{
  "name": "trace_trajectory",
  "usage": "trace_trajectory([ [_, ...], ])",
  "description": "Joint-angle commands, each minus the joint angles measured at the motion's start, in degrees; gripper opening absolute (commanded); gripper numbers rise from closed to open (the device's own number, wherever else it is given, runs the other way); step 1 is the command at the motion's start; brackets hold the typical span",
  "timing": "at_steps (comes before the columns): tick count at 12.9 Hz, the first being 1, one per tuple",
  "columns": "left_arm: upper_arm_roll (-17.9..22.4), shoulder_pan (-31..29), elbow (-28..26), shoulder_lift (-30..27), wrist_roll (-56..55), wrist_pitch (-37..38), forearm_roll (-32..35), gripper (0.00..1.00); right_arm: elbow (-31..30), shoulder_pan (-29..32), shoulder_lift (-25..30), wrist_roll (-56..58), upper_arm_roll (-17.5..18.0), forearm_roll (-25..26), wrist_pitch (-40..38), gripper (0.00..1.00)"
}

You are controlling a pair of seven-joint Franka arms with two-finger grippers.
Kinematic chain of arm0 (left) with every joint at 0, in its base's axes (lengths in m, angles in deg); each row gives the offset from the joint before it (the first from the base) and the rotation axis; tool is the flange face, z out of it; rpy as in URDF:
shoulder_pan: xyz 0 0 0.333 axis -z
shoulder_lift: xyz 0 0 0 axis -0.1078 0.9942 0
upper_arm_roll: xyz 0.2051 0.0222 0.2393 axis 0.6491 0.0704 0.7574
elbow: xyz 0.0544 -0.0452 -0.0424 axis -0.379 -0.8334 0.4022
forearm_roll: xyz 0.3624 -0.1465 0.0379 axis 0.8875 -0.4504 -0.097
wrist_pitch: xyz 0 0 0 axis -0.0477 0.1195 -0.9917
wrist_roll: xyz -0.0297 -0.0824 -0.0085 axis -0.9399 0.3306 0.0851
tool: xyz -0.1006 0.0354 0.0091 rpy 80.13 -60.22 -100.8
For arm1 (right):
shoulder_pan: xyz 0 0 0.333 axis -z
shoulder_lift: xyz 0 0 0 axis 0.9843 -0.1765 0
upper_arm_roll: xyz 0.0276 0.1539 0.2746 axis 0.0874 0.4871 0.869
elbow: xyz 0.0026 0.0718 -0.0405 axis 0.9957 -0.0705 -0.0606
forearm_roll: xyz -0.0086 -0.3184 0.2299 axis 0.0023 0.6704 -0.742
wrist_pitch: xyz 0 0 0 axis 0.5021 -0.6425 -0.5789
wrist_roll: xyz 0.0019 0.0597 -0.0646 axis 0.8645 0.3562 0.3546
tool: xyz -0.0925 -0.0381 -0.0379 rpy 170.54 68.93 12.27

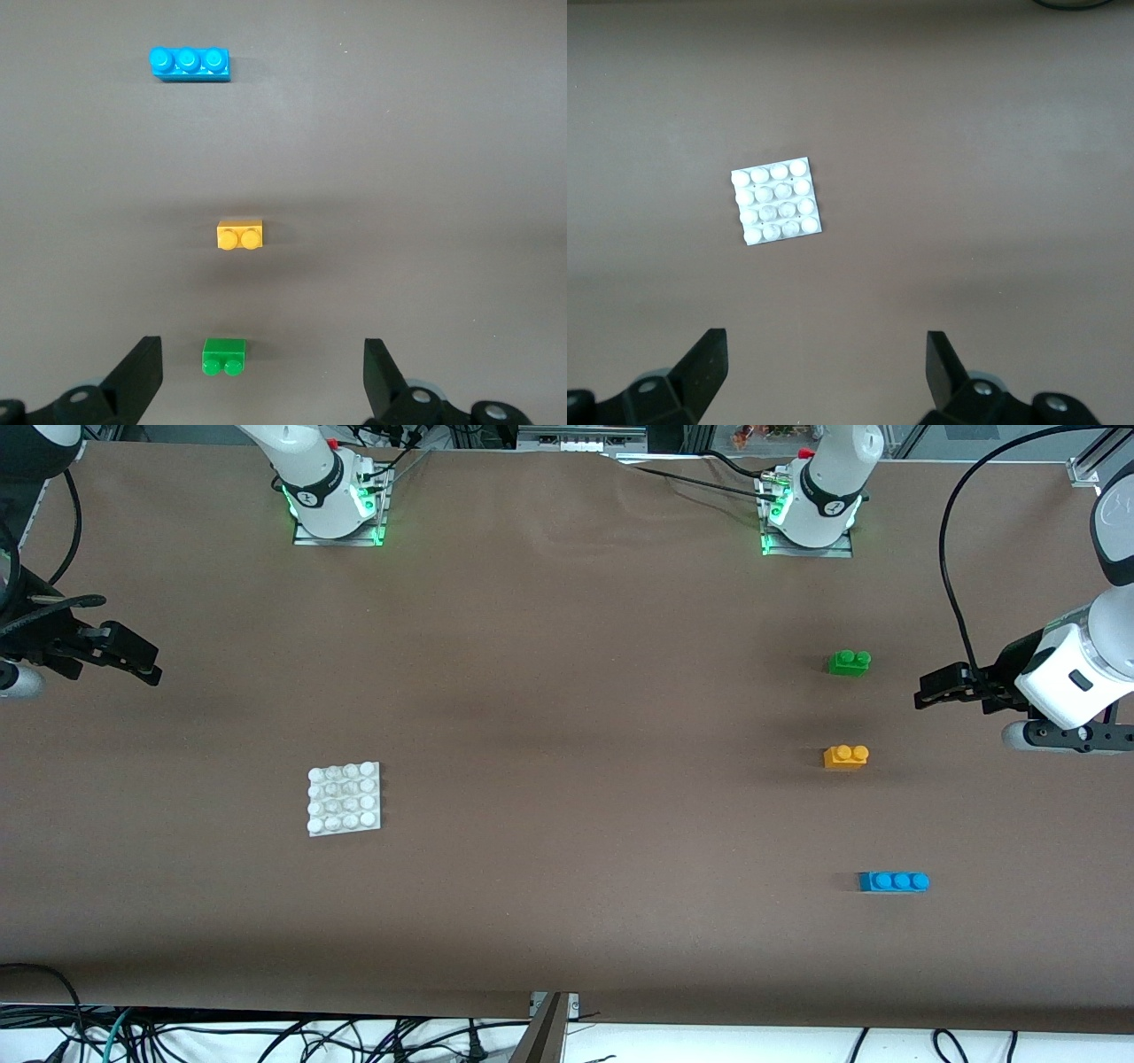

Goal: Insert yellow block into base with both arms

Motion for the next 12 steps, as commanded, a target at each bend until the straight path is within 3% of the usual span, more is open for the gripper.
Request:
trace_trajectory([
  [1, -0.12, -0.12, 1.85, 0.73, 1.0, 1.43, 0.79, 1.0, -0.3, 0.22, 0.9, -0.32, 0.5, -0.09, -1.65, 0.99],
  [12, -0.12, -0.12, 1.76, 0.82, 1.0, 1.51, 0.44, 1.0, 0.66, -0.04, 0.47, 0.02, 0.51, -0.09, -1.22, 0.99],
])
